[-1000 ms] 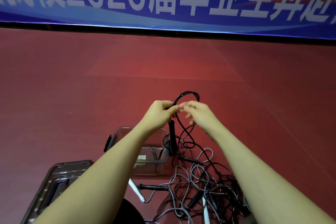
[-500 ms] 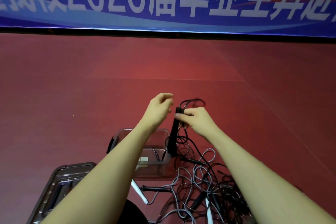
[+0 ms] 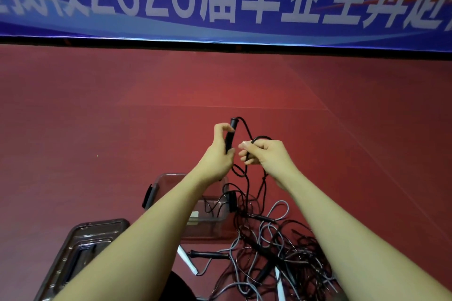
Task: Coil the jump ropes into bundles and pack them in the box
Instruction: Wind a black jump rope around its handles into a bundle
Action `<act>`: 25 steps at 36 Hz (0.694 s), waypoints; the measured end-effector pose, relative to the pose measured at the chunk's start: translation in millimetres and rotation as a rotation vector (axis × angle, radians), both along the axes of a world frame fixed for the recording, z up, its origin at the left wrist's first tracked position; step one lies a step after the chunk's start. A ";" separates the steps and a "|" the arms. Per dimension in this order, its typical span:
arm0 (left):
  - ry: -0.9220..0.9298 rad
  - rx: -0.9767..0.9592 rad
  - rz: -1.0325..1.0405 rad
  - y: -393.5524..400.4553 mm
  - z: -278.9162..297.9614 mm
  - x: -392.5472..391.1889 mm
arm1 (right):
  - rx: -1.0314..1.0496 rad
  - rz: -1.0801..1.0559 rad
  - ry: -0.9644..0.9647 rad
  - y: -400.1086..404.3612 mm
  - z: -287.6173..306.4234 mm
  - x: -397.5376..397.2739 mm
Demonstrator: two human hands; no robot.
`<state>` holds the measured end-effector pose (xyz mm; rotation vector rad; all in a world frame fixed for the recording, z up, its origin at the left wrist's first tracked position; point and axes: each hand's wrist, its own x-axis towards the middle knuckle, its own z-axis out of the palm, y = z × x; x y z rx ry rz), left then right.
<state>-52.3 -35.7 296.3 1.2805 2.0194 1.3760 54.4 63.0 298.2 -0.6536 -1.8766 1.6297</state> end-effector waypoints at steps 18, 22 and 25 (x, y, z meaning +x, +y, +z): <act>0.452 -0.229 0.066 -0.2 -6.1 1.8 | -0.505 -0.070 0.434 -4.6 25.1 4.1; 0.610 -0.189 0.117 4.1 -6.1 7.8 | -0.513 -0.106 0.452 -4.3 26.3 2.5; 0.563 -0.135 0.112 5.4 -7.6 4.2 | -0.404 -0.155 0.354 -2.9 25.1 3.4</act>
